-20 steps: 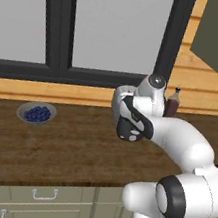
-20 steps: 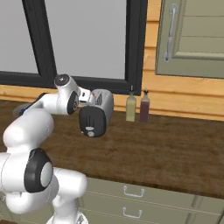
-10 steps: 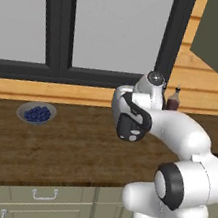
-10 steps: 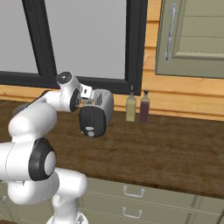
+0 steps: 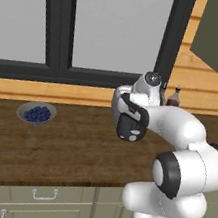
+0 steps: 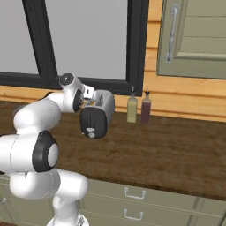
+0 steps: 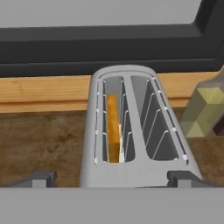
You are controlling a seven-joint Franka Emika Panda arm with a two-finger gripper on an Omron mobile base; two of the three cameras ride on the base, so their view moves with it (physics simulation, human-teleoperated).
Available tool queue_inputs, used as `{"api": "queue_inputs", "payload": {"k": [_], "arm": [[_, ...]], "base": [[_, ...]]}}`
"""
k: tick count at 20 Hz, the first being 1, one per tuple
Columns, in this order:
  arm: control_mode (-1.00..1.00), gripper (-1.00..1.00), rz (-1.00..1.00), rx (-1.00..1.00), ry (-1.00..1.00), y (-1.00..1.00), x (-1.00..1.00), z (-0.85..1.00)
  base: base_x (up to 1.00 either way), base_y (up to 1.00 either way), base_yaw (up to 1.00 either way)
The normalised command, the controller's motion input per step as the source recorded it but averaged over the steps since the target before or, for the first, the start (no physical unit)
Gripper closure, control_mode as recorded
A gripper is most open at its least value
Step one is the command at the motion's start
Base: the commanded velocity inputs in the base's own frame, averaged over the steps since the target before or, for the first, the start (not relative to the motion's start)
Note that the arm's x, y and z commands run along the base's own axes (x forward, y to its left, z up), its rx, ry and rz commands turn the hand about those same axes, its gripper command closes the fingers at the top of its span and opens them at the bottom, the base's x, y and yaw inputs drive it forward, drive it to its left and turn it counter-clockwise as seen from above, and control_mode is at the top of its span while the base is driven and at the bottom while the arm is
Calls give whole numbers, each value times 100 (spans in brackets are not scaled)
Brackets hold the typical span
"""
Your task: Start the toaster. Once the lever pops up, take the bread to the plate on the dining counter.
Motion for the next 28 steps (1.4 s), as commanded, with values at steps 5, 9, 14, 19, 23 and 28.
{"api": "queue_inputs", "payload": {"k": [5, 9, 14, 19, 23, 28], "arm": [[-100, -100, -6, 0, -6, -1, 9, -27], [-100, -100, -1, 0, 0, 0, 10, -11], [-100, -100, 0, 0, 0, 0, 21, 0], [-100, -100, 0, 0, 0, -5, 18, 0], [-100, -100, 1, 0, 0, -15, 4, 0], [-100, -100, 2, 0, 0, -2, 0, -1]], "base": [[0, 0, 0], [0, 0, 0], [0, 0, 0], [0, 0, 0], [0, 0, 0], [0, 0, 0]]}}
